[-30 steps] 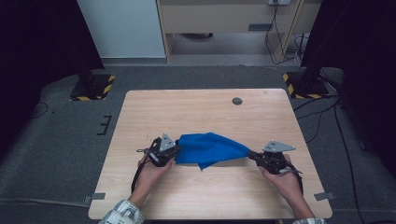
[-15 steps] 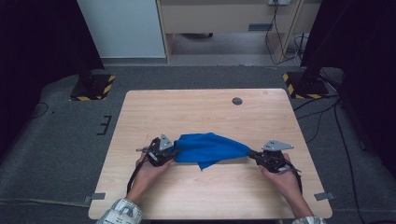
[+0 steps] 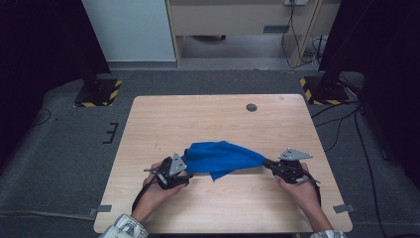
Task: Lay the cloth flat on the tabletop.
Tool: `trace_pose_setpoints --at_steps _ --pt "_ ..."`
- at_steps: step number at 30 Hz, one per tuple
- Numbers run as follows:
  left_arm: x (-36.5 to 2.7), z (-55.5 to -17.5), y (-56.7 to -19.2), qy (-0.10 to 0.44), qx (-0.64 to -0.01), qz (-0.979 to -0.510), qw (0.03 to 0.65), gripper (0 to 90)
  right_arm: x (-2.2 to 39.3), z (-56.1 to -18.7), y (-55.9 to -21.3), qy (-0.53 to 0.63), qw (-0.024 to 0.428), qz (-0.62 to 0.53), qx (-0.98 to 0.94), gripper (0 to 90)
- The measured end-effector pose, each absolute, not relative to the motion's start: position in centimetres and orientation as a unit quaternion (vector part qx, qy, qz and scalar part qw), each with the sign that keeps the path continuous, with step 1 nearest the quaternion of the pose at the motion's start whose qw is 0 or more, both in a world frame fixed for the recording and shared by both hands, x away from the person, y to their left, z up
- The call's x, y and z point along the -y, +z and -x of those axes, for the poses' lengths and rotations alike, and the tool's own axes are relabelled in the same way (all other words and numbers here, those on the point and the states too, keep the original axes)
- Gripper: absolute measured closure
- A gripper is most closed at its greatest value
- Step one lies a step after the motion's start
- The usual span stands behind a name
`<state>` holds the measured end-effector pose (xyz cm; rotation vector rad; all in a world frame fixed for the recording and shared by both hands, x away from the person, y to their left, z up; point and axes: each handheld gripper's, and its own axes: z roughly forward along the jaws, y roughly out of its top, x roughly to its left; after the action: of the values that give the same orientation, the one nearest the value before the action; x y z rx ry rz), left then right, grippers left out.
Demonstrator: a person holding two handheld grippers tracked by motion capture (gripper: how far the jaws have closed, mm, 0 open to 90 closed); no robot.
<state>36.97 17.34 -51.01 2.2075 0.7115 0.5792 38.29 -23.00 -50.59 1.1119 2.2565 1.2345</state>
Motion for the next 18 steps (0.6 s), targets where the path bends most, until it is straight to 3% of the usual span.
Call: trace_pose_setpoints --at_steps 5,6,8,18 --pt "-17.2 -37.7 -52.1 0.214 -0.284 -0.864 0.357 37.6 23.1 -38.4 -50.7 0.433 0.169 -0.394 -0.793 86.9" --pt "-17.3 -37.9 -52.1 0.208 -0.282 -0.866 0.356 39.8 23.1 -38.4 -50.7 0.433 0.168 -0.395 -0.793 86.9" --pt "-17.4 -38.1 -52.2 0.196 -0.28 -0.871 0.354 53.7 23.1 -38.4 -50.7 0.433 0.169 -0.394 -0.793 86.9" --pt "-16.8 -38.2 -52.5 0.192 -0.28 -0.879 0.334 77.7 23.1 -38.4 -50.6 0.434 0.171 -0.394 -0.792 86.9"
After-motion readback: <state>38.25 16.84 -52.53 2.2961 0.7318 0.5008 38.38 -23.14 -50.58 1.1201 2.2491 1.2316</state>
